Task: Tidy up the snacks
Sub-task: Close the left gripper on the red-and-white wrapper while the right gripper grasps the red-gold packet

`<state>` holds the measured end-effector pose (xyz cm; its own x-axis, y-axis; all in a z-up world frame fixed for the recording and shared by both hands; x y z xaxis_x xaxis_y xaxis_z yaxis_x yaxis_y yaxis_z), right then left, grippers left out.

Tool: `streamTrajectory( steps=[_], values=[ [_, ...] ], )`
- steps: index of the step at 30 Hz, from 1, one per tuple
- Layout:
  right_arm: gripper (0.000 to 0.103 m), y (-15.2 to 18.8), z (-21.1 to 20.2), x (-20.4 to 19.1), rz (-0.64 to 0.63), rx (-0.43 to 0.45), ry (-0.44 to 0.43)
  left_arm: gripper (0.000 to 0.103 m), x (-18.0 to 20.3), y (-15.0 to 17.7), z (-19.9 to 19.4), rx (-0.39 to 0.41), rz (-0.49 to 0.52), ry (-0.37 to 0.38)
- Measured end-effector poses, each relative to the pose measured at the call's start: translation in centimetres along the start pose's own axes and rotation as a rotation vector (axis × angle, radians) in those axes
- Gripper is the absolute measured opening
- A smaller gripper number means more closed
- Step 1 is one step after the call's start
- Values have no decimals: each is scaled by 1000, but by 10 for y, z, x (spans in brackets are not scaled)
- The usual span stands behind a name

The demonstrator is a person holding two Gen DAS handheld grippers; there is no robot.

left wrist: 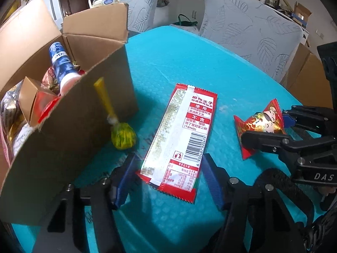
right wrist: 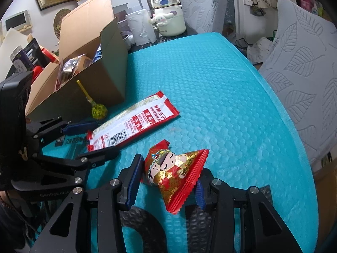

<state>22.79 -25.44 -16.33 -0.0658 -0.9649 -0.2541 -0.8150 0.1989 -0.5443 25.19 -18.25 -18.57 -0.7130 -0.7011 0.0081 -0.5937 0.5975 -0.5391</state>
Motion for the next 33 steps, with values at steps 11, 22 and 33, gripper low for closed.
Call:
streamTrajectory(
  steps=[11,22,33],
  values=[
    [38,25,-15,-11,-26,-5,-42,62,16,32,-24,-44,-46,-16],
    [37,58,-35,-23,-65,-23,-97,62,25,83,-60,-83,-131,-62],
    [37,72,-43,-23,-60,-41,-106,82,22,79,-55,-43,-83,-70]
  ],
)
Point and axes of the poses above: each gripper's, at about its wrist camera, not at the fingertips, and z roughly the way its jaws point, x to its right, y to its underside, the point moved 9 cm from there along z, roughly the way its jaws point, and after that the axes turned 2 degrees about z, right-handed, at the moved point
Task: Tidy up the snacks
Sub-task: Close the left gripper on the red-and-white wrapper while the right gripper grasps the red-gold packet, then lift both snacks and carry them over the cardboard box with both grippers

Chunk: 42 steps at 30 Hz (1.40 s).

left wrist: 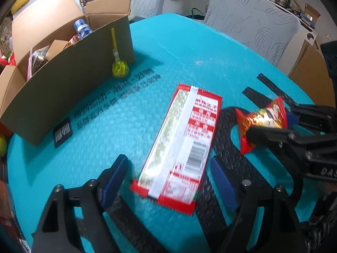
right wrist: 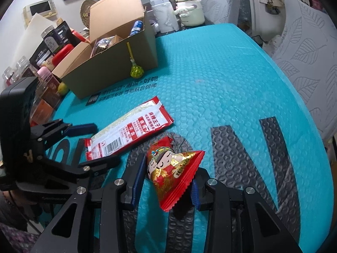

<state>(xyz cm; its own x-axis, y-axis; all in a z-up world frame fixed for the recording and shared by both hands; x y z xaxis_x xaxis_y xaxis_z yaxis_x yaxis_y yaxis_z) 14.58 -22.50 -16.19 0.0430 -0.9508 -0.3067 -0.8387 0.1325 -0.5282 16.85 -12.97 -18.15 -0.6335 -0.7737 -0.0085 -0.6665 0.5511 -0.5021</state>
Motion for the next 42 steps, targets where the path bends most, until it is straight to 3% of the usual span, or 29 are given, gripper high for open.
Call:
streamTrajectory(
  steps=[7,8,9,10,14,26,42],
  values=[
    [39,3,1,-1,-4,4,21,82,14,-19,12,25,36,33],
    [40,3,1,-2,-10,4,26,76,17,-22,15,25,34,34],
    [40,4,2,-3,-16,4,31,61,18,-24,14,31,35,35],
    [40,4,2,-3,-22,5,37,55,22,-29,15,38,39,41],
    [40,3,4,-7,-42,21,61,49,23,-32,17,44,20,43],
    [33,6,1,-25,-22,42,6,47,10,-13,-2,50,-101,89],
    [33,-6,-9,-92,-114,85,-83,47,-35,9,-60,159,-210,47]
  ],
)
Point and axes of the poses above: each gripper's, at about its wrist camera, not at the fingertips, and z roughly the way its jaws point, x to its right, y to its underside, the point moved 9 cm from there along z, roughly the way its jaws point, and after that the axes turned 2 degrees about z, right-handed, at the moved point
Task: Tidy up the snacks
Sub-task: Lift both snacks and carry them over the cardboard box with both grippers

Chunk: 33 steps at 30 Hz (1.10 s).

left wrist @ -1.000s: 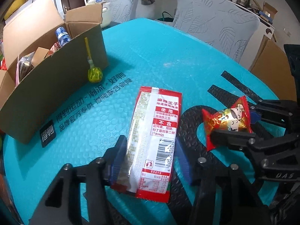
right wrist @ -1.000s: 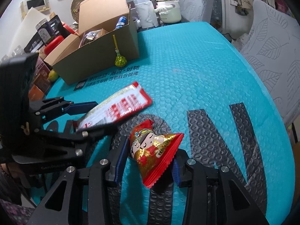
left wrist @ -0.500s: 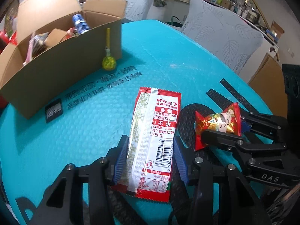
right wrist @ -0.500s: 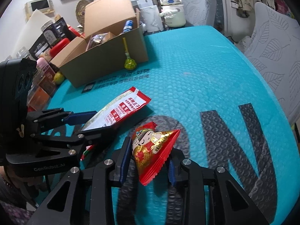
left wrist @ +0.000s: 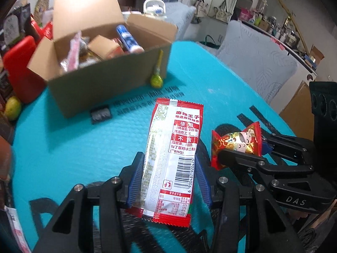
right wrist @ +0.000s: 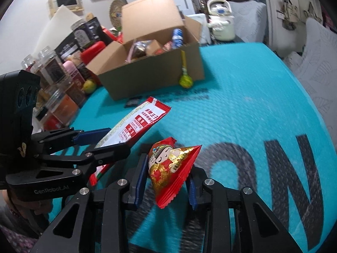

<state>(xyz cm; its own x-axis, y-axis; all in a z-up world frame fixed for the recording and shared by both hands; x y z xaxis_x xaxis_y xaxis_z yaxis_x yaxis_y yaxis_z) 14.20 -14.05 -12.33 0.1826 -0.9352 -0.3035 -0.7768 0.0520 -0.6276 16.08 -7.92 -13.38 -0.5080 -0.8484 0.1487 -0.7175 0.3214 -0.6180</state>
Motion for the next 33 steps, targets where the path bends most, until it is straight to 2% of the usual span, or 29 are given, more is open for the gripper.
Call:
streamTrajectory(
  steps=[7,15,26,33],
  values=[
    [33,-33,-13,-28,-65,65,-24,47,-15,-21,-37,87,14,-48],
    [33,-81,-32,-54,-153,141,-35,47,-24,-59,-76,197,33,-83],
    [32,-152,-48,-70,-241,239,-47,47,-39,-122,-103,328,13,-87],
    [32,-201,-40,-69,-260,299,-39,47,-60,-169,-107,399,0,-107]
  ],
)
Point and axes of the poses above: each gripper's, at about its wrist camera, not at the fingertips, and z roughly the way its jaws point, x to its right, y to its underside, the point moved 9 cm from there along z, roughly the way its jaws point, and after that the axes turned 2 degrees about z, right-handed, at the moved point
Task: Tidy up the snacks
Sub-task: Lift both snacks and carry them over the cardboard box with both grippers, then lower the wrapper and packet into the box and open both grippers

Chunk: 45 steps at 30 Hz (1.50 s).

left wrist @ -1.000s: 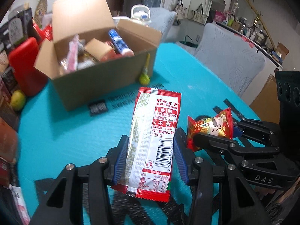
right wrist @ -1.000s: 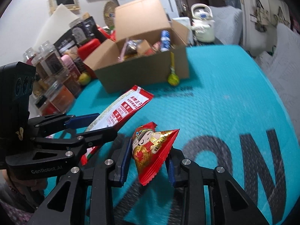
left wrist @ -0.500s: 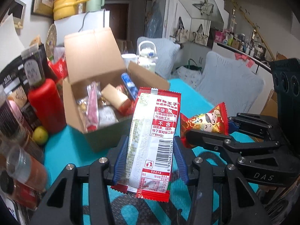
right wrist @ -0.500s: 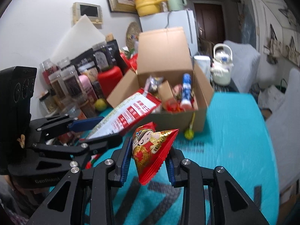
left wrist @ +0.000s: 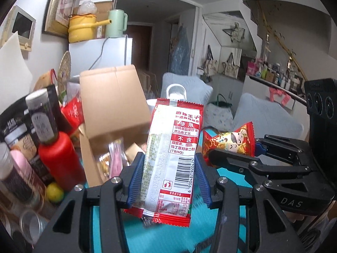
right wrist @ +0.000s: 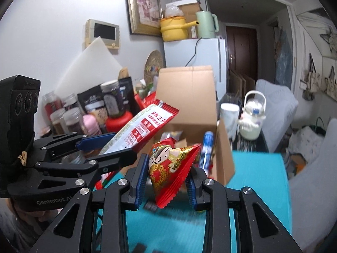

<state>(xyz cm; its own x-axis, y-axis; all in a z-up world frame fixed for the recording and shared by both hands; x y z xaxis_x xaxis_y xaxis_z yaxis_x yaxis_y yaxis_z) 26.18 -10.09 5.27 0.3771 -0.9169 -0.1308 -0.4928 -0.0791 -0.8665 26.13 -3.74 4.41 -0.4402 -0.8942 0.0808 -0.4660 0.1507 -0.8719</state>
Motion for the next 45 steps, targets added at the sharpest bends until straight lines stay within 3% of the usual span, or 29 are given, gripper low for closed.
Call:
streamTrajectory(
  steps=[11,19,26,37,45],
  values=[
    [32,-41,61,35,-17,26,28,47,-43,-47,63,49,-78,4],
    [32,-52,97,48,-19,18,-1,47,-66,-57,101,52,-94,-33],
    [32,-49,130,54,-14,-19,-9,47,-87,-43,132,-18,-94,-104],
    [32,-17,185,74,49,-169,-2,47,-110,-5,183,-202,-113,-184],
    [33,3,205,83,67,-256,8,47,-115,11,199,-289,-119,-198]
  ],
)
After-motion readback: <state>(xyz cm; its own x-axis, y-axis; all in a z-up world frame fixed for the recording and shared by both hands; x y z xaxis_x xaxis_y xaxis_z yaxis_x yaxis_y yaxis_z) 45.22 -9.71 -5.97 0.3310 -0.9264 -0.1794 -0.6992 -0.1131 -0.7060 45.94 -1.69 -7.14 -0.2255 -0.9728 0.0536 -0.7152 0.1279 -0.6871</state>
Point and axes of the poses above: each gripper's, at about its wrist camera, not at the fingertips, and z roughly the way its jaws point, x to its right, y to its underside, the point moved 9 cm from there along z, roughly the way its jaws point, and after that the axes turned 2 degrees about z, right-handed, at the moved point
